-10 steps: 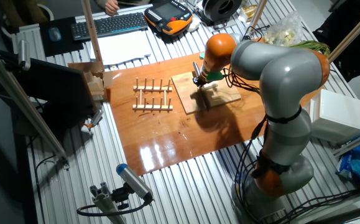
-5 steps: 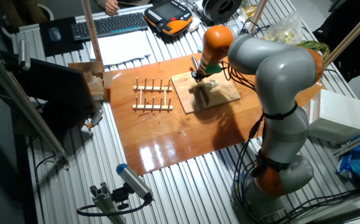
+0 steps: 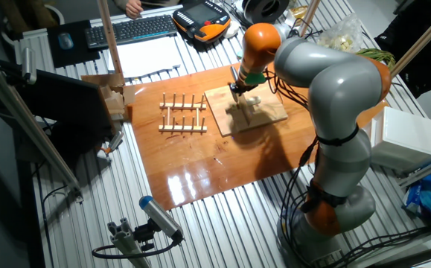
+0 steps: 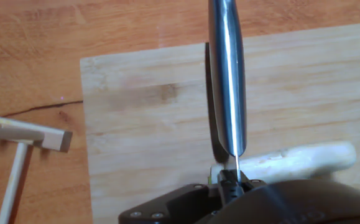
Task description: Chop the scallions
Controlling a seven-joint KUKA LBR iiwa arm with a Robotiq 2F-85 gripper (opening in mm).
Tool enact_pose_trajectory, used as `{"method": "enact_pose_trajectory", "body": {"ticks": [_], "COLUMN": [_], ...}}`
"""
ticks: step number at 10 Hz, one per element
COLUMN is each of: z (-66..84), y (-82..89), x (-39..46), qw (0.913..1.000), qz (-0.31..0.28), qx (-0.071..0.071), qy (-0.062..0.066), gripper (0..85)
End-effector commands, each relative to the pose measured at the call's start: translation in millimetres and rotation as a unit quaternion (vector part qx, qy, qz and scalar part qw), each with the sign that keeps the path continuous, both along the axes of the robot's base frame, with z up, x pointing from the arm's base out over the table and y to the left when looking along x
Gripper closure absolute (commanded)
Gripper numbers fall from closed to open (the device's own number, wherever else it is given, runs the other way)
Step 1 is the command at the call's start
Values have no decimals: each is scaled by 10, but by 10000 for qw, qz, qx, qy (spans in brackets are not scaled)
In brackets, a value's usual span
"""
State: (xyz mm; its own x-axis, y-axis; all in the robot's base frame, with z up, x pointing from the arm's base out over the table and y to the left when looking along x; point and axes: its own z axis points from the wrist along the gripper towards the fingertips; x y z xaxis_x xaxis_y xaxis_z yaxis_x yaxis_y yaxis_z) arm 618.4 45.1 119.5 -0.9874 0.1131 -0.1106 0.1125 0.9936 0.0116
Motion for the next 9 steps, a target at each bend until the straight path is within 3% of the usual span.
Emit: {"method": "enact_pose_trajectory", "body": {"ticks": [1,3,5,9], "z": [20,15,-53,-144], "y": [-21,-115,-165,-171], "x": [3,15,6,29], "qw": [10000,9999,9999,9998], "qz": [25,117,147,170], "qx": [-27,-60,5,17], "qy": [-5,-27,-74,-120], "gripper": [850,850,850,850]}}
